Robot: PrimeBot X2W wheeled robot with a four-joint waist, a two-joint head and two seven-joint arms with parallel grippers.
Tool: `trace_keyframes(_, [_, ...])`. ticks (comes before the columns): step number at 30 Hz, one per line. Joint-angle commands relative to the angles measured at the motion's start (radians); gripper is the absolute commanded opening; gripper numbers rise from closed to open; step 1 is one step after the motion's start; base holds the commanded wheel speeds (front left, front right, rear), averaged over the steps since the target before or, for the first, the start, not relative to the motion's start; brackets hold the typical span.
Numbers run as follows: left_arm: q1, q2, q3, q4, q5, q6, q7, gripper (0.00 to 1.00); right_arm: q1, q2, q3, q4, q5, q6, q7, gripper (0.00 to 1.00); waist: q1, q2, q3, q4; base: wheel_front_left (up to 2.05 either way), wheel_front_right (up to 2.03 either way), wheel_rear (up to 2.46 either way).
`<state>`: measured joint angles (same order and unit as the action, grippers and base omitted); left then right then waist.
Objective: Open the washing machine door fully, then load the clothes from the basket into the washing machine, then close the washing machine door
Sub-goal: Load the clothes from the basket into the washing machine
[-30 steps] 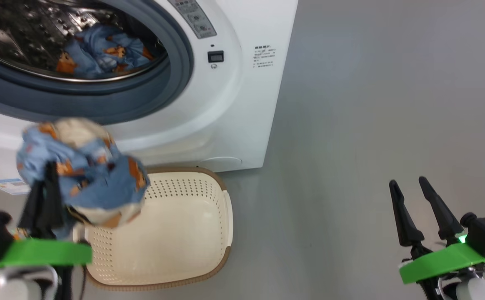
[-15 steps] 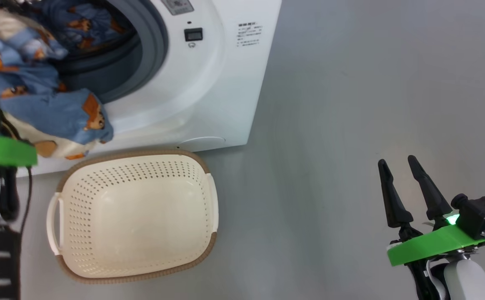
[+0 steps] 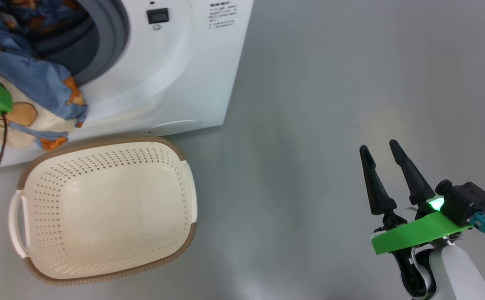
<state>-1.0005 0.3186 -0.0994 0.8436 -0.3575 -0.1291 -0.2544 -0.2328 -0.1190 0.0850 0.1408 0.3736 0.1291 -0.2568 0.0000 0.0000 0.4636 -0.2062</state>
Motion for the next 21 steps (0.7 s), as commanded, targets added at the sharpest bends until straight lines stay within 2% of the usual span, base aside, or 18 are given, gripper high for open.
trace_keyframes(1, [-0.035, 0.059, 0.012, -0.003, -0.012, -0.002, 0.002, 0.00, -0.015, 0.000, 0.024, -0.024, 0.005, 0.002, -0.005, 1.00, 0.0000, 0.0000, 0.022, -0.021, 0.00, 0.00, 0.00])
trace_keyframes(9, [-0.197, 0.101, -0.077, 0.176, -0.068, -0.002, 0.007, 0.00, -0.044, 0.013, 0.056, -0.025, 0.005, 0.002, -0.005, 1.00, 0.0000, 0.0000, 0.073, -0.070, 0.00, 0.00, 0.00])
trace_keyframes(13, [-0.257, 0.129, -0.107, 0.186, -0.055, -0.002, -0.004, 0.00, -0.053, 0.019, 0.064, -0.027, 0.006, 0.002, -0.005, 1.00, 0.0000, 0.0000, 0.093, -0.089, 0.00, 0.00, 0.00])
trace_keyframes(15, [-0.287, 0.149, -0.099, 0.142, -0.038, 0.000, -0.006, 0.00, -0.057, 0.022, 0.066, -0.030, 0.007, 0.002, -0.005, 1.00, 0.0000, 0.0000, 0.107, -0.097, 0.00, 0.00, 0.00])
trace_keyframes(21, [-0.280, 0.185, -0.001, -0.136, 0.049, 0.033, -0.007, 0.00, -0.075, 0.032, 0.061, -0.040, 0.007, 0.002, -0.005, 1.00, 0.0000, 0.0000, 0.148, -0.109, 0.00, 0.00, 0.00])
